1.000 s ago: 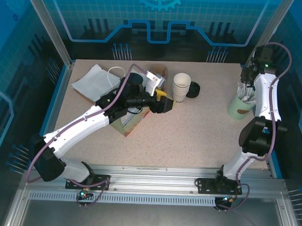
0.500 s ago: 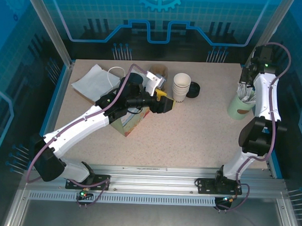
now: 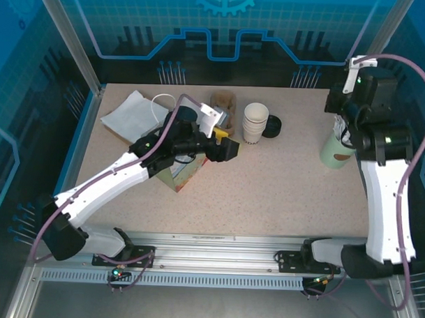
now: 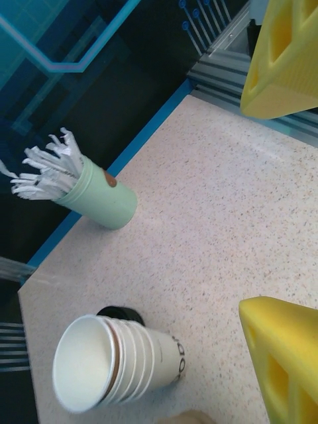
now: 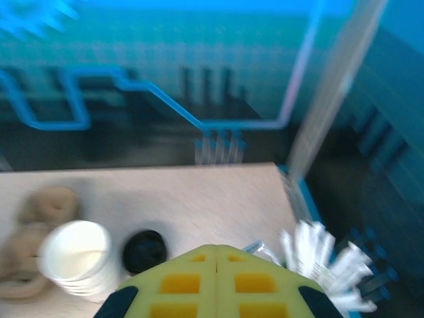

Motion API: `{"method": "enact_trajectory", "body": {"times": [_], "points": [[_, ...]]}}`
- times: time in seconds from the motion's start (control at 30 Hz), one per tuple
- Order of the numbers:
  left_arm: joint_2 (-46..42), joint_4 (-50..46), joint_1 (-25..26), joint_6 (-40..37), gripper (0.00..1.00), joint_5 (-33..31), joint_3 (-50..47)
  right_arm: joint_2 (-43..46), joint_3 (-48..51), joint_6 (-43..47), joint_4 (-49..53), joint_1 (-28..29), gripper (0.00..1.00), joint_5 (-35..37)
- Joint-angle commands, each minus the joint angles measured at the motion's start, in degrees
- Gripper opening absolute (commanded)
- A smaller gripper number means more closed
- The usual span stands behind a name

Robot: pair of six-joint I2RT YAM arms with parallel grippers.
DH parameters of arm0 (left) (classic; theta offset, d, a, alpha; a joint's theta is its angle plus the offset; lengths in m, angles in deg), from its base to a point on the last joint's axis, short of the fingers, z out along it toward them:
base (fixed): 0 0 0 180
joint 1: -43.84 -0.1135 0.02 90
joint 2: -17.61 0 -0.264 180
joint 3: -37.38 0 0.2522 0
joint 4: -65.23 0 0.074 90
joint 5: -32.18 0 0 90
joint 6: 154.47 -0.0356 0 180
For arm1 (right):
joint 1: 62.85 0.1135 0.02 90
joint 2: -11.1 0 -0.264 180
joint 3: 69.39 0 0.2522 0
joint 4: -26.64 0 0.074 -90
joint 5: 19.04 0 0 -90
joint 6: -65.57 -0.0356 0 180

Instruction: Pack the takeout coffee

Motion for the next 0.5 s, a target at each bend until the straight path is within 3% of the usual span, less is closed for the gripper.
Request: {"method": "enact_trajectory", "body": {"times": [0.0, 0.2, 0.47], "points": [[-6.5, -5.0, 0.2, -2.3, 0.73, -6.3, 0.9, 0.7, -2.4, -1.9, -3.4, 7.0, 0.00, -5.3], [-13.7, -13.7, -4.8, -1.2, 0.72, -11.9, 3.0, -3.5, -7.1, -3.8, -10.2, 19.3, 0.00, -19.5], [-20.1, -23.6, -13.0, -2.1, 0.73, -18.2, 6.7, -17.3, -18.6, -5.4, -11.0, 27.5, 0.00, -29.1]]}}
